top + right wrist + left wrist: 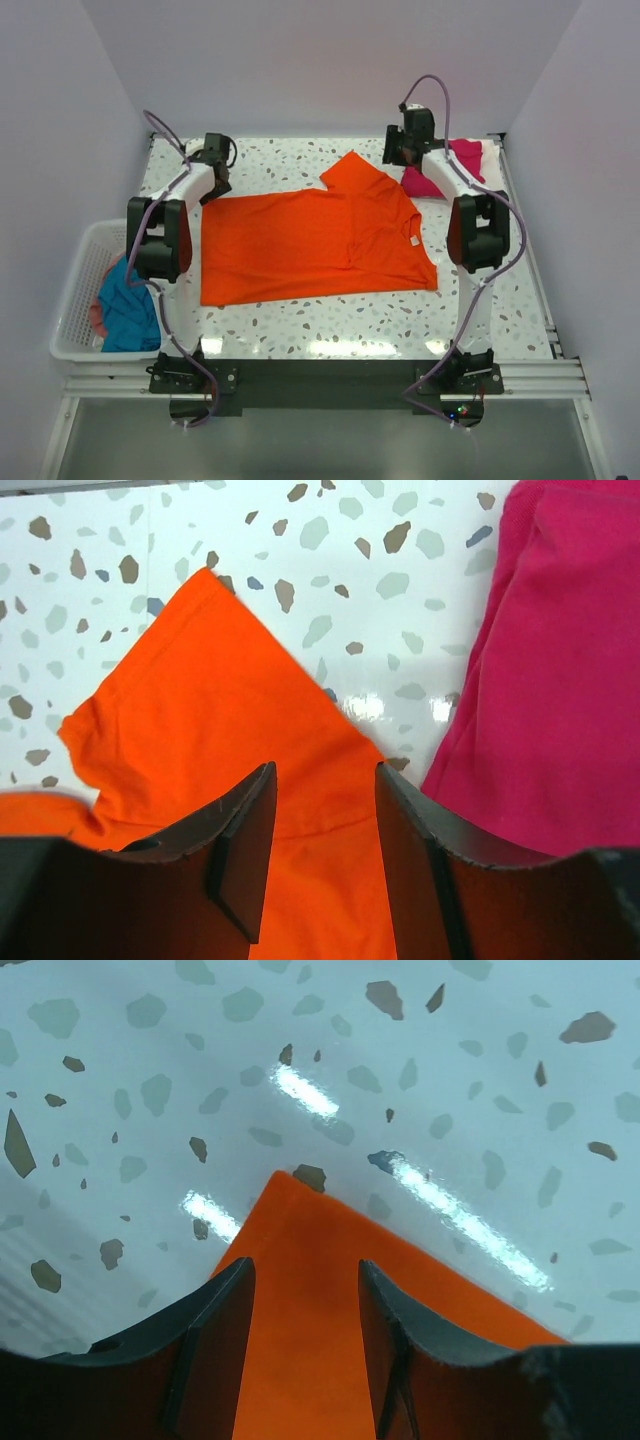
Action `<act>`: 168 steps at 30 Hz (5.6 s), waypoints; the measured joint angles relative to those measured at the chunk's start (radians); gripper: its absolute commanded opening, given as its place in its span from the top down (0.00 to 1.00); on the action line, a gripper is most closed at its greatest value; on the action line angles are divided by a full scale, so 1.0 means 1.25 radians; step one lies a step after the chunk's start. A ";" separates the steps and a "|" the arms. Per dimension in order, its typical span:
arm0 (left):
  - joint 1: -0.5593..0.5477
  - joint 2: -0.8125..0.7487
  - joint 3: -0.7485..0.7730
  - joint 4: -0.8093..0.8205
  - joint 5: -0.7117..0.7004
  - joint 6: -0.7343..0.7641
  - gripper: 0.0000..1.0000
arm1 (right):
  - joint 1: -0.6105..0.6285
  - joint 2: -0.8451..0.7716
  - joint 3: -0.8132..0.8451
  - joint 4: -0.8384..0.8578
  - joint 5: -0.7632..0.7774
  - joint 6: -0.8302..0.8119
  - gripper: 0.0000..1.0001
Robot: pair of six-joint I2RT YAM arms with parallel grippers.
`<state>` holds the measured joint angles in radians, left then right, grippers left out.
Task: Fold and stack the t-shirts
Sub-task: Fold the tshirt
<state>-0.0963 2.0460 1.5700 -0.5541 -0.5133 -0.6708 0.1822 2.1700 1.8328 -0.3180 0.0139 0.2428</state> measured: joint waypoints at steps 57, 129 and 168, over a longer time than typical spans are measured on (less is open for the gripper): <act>0.069 0.059 0.019 0.033 0.063 -0.017 0.45 | 0.010 0.154 0.102 -0.056 0.016 -0.028 1.00; 0.099 0.002 -0.025 0.099 0.154 0.002 1.00 | -0.011 0.211 0.147 -0.073 -0.032 0.009 0.85; 0.115 -0.110 -0.130 0.106 0.159 0.002 1.00 | -0.044 -0.188 -0.270 0.021 -0.039 0.080 1.00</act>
<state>0.0479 1.9087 1.4071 -0.4213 -0.3149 -0.6685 0.1272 1.9347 1.4956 -0.2916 -0.0353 0.3431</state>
